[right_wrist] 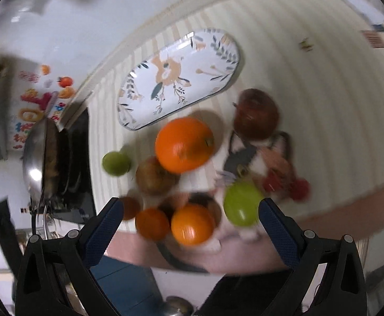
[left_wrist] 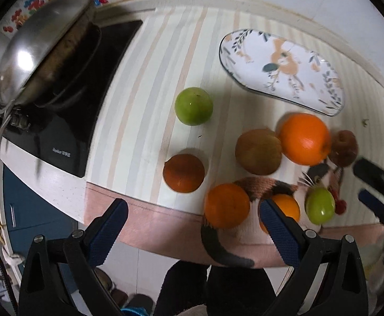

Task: Organize fruits
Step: 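Grasp the yellow-red apple with the left tool while the right tool grasps the large orange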

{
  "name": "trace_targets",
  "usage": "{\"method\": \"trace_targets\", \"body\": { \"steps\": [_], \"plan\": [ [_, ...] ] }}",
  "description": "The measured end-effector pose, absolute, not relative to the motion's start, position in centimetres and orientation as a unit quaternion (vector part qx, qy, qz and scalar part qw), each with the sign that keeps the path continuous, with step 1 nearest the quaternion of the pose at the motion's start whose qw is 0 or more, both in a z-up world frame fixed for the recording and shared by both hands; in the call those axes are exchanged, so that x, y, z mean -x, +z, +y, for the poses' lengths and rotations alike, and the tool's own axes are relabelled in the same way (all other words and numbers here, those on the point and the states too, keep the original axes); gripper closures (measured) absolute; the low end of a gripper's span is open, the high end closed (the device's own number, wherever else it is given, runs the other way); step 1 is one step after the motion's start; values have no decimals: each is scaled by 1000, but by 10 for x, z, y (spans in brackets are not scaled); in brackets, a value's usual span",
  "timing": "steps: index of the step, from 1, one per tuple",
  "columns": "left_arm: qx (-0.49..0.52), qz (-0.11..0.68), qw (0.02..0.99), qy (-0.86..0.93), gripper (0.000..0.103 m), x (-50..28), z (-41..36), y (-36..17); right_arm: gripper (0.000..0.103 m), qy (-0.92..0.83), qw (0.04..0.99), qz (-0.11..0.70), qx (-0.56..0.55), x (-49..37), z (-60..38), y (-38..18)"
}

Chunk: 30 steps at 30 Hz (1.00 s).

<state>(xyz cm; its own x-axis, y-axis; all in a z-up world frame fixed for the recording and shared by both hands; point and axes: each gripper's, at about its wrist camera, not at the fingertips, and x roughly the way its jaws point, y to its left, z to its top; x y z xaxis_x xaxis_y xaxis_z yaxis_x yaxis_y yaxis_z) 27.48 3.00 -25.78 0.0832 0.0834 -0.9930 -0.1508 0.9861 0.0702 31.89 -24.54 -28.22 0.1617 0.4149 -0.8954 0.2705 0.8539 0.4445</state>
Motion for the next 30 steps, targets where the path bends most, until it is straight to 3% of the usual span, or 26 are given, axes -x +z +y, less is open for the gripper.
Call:
{"method": "trace_targets", "body": {
  "steps": [7, 8, 9, 10, 15, 21, 24, 26, 30],
  "plan": [
    [28, 709, 698, 94, 1, -305, 31, -297, 0, 63, 690, 704, -157, -394, -189, -340],
    [30, 713, 694, 96, 1, -307, 31, -301, 4, 68, 681, 714, -146, -399, -183, -349],
    [32, 714, 692, 95, 1, -309, 32, -302, 14, 72, 672, 724, -137, -404, -176, -358],
    [34, 716, 691, 94, 1, -311, 32, -304, 15, 81, 661, 735, -127, -409, -168, -369],
    [50, 713, 696, 69, 1, -322, 25, -307, 16, 99, 666, 733, -93, -418, -158, -373],
    [72, 724, 686, 13, 1, -336, 2, -327, 16, 100, 660, 733, -129, -424, -177, -368],
    [60, 727, 684, -4, 13, -343, -8, -339, 16, 98, 661, 732, -133, -430, -181, -365],
    [51, 728, 684, -10, 37, -348, -13, -347, 16, 99, 663, 730, -131, -426, -185, -360],
    [48, 710, 703, -17, 41, -357, -16, -347, 16, 98, 661, 732, -130, -429, -189, -357]
  ]
}}
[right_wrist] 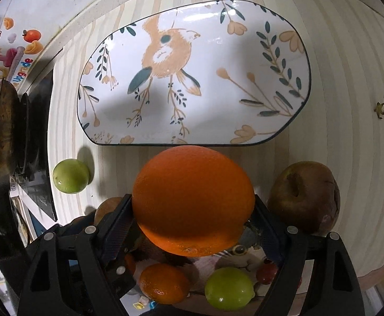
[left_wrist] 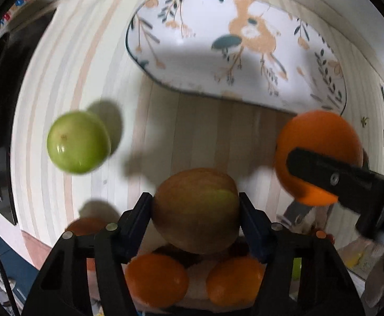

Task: Organize fruits
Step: 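Grasp the yellow-red apple with the left tool while the right tool grasps the large orange, then carry both fruits onto the floral oval plate and open both tools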

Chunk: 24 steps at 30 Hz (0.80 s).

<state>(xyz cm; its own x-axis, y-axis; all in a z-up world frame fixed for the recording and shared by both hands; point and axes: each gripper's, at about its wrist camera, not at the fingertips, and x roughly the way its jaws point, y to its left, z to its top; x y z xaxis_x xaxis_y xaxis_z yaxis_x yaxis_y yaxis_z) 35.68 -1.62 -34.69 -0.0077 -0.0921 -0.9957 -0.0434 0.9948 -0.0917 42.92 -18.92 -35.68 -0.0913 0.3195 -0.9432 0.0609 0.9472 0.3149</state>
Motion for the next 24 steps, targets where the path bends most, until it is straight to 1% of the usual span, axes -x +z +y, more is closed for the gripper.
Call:
{"method": "trace_targets", "body": {
  "steps": [5, 8, 12, 15, 19, 24],
  "plan": [
    [37, 694, 719, 5, 42, -354, -9, -336, 16, 103, 663, 729, -131, -429, -195, -353],
    [48, 682, 730, 14, 42, -353, 6, -315, 16, 109, 667, 723, -142, -432, -199, -343],
    [68, 657, 750, 18, 41, -375, 21, -276, 16, 117, 676, 708, -171, -438, -216, -321],
    [85, 651, 754, 13, 41, -398, 21, -265, 16, 115, 682, 698, -186, -453, -226, -308],
    [108, 659, 745, 3, 41, -447, 18, -270, 16, 105, 688, 693, -190, -488, -232, -310],
    [140, 692, 708, -8, 41, -510, 8, -308, 16, 104, 683, 698, -189, -526, -228, -329]
  ]
}}
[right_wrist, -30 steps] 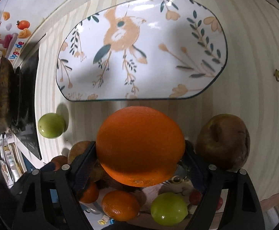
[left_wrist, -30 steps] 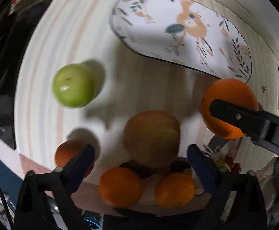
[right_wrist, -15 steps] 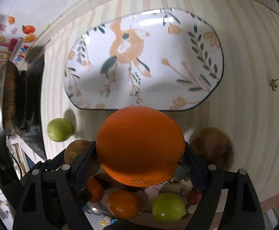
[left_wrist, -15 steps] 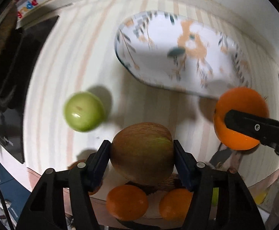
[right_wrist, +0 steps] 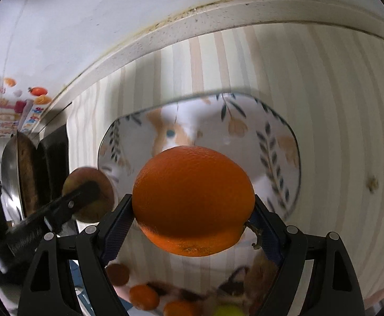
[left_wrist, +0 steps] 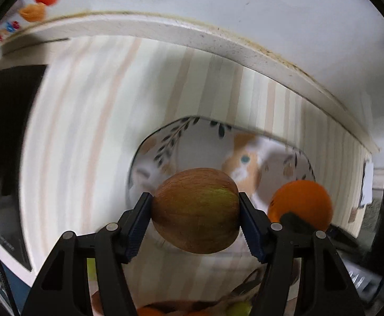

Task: Organize fruits
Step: 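Carry both fruits onto the floral oval plate and open both tools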

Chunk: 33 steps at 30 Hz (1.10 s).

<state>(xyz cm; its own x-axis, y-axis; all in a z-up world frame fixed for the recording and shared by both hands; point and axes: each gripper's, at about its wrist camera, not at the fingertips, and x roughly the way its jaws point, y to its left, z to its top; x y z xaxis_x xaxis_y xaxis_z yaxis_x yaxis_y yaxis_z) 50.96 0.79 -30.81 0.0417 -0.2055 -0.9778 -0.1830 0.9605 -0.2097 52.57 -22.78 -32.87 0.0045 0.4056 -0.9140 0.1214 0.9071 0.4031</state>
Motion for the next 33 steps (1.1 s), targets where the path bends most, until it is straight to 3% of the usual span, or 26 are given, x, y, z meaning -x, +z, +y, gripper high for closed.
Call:
{"method": "trace_targets", "body": {
  "steps": [6, 21, 24, 26, 33],
  "plan": [
    [137, 720, 681, -10, 41, -541, -2, -338, 16, 102, 681, 705, -170, -556, -220, -347],
    [101, 734, 672, 4, 40, -555, -39, -352, 14, 101, 670, 715, -170, -573, -219, -367],
    [101, 724, 683, 6, 25, -558, -41, -343, 5, 100, 672, 713, -174, -574, -221, -362],
    [92, 715, 693, 8, 17, -558, -44, -332, 5, 99, 675, 711, -169, -572, -221, -357],
    [77, 696, 714, 15, 16, -531, -51, -302, 4, 87, 693, 700, -149, -559, -226, -331]
  ]
}}
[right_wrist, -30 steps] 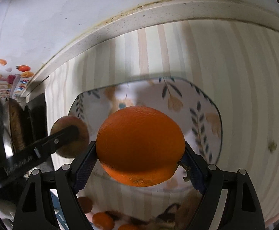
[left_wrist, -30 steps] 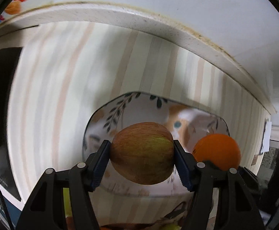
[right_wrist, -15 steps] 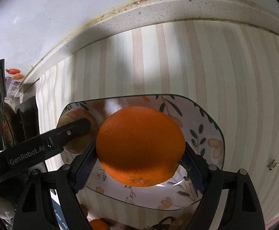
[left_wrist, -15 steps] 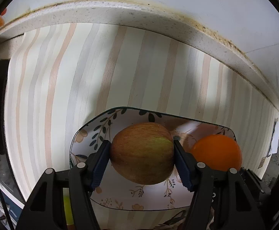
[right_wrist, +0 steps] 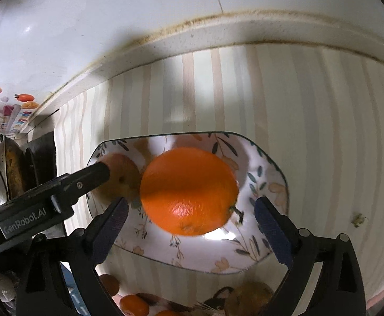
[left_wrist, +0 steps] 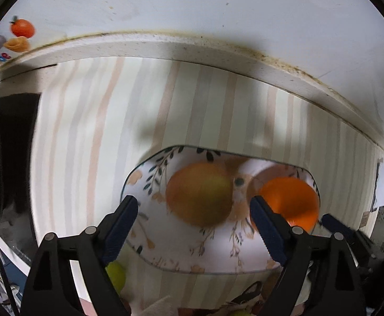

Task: Organize fruits
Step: 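Carry both fruits onto the floral oval plate and open both tools, then grasp the small orange with the left tool while the right tool grasps the green apple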

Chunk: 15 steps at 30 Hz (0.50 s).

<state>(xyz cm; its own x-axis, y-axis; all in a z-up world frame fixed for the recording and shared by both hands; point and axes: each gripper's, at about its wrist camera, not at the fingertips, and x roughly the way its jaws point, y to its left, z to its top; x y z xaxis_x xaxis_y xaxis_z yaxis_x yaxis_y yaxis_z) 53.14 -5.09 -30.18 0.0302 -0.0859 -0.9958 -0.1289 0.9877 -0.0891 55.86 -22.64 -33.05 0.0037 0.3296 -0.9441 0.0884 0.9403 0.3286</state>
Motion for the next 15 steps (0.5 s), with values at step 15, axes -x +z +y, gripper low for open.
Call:
{"method": "trace_targets", "body": {
  "steps": [15],
  "plan": [
    [4, 616, 787, 29, 16, -426, -13, -216, 4, 30, 751, 658, -38, -458, -209, -247]
  ]
}}
